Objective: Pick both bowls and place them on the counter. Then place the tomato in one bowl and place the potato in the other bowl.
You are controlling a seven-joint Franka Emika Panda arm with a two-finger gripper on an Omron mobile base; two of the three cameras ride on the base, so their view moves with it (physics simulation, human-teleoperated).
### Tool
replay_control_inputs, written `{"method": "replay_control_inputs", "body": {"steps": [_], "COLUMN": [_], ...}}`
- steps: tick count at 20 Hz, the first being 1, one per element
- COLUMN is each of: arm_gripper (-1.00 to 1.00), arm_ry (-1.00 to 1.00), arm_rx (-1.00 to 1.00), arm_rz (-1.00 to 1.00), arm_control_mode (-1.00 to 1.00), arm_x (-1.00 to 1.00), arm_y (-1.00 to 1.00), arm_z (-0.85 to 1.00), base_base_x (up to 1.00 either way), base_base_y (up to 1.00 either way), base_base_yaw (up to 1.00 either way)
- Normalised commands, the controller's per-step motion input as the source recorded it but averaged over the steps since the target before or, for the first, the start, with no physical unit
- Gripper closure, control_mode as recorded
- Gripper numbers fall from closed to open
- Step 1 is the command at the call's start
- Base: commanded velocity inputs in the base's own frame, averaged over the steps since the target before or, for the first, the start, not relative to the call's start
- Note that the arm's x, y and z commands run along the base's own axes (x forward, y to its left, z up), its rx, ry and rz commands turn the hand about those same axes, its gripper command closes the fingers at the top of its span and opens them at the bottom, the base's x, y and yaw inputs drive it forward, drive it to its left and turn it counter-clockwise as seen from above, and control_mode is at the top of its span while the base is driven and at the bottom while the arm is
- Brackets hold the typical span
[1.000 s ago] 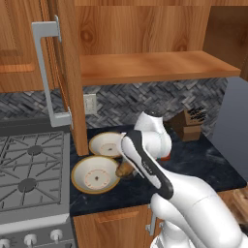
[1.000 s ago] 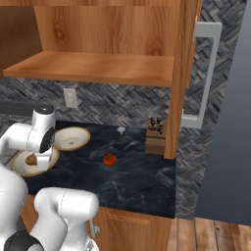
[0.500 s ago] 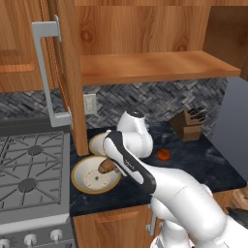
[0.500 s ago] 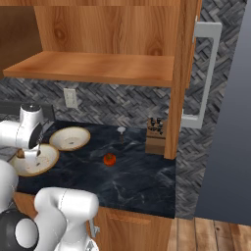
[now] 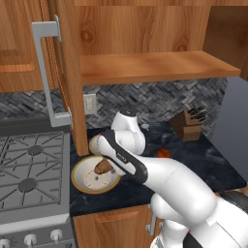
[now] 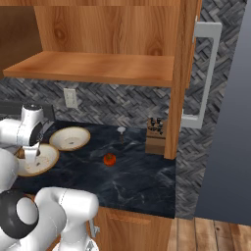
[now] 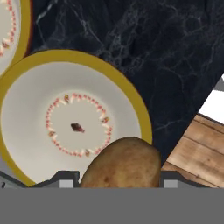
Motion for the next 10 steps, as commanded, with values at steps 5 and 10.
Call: {"method": "replay_control_inputs", "body": {"steps": [5, 10], "arm_gripper": [1.0, 1.0], "arm_ry": [0.0, 0.0], "arm_rx": [0.0, 0.0], "arm_rz": [-0.02, -0.03], "arm_control_mode": [-1.0, -1.0], "arm_x": [0.1, 0.26], "arm_y": [0.14, 0.06], "arm_z": [-0.36, -0.28], "base_base_x": [0.0, 0.0], "base_base_y": [0.0, 0.0], "base_base_yaw": [0.0, 0.0]}}
